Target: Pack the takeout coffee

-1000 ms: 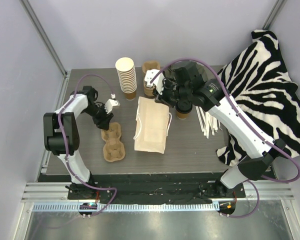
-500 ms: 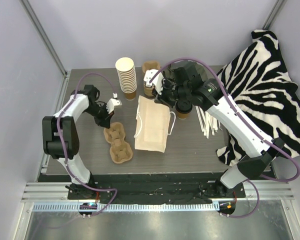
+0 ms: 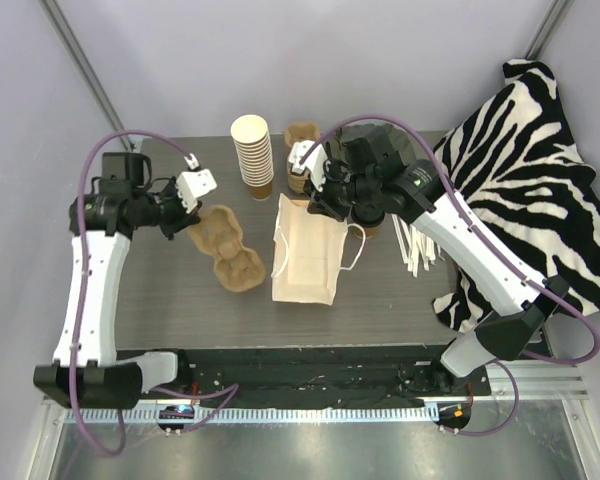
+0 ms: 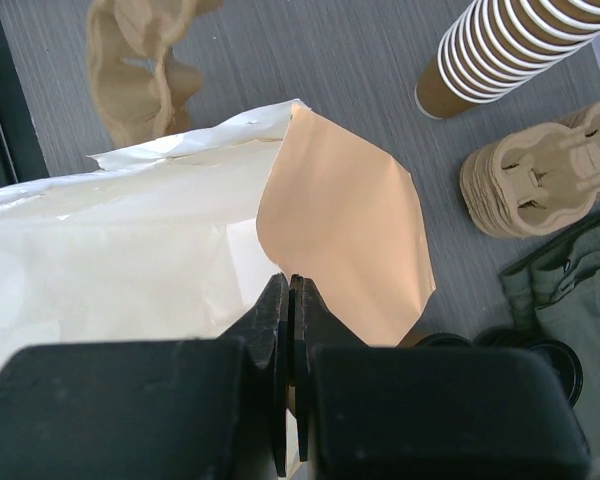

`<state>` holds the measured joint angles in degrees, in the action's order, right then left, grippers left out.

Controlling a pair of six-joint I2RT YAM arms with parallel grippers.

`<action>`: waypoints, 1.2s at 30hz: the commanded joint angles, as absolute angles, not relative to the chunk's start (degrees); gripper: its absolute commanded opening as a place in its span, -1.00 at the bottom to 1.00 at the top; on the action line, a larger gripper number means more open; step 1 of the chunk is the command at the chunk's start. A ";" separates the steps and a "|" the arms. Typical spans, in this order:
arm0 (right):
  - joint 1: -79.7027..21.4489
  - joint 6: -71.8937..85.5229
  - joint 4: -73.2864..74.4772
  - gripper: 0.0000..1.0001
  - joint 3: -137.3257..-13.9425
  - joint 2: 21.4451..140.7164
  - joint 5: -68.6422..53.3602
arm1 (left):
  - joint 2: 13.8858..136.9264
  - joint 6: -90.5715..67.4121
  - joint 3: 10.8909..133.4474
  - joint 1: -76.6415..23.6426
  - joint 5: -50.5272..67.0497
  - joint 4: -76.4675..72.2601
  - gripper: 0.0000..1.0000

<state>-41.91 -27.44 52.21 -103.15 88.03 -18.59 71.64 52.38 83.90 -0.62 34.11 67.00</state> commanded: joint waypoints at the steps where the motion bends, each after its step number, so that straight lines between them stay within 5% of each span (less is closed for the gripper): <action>1: -42.28 -25.66 52.29 -0.97 -103.36 86.48 -19.34 | 65.92 45.20 90.51 -0.26 34.19 65.49 -1.00; 9: -42.28 -24.87 52.21 -0.98 -103.36 87.36 -19.34 | 63.55 34.73 109.50 -0.18 28.13 51.62 -1.00; 15: -42.28 -24.26 51.94 -0.98 -104.06 88.33 -18.46 | 62.93 32.69 117.77 -0.26 35.67 48.08 -1.00; 36: -39.64 -14.86 49.83 -0.98 -109.07 92.46 -18.11 | 53.34 27.69 107.67 -0.26 63.02 43.33 -1.00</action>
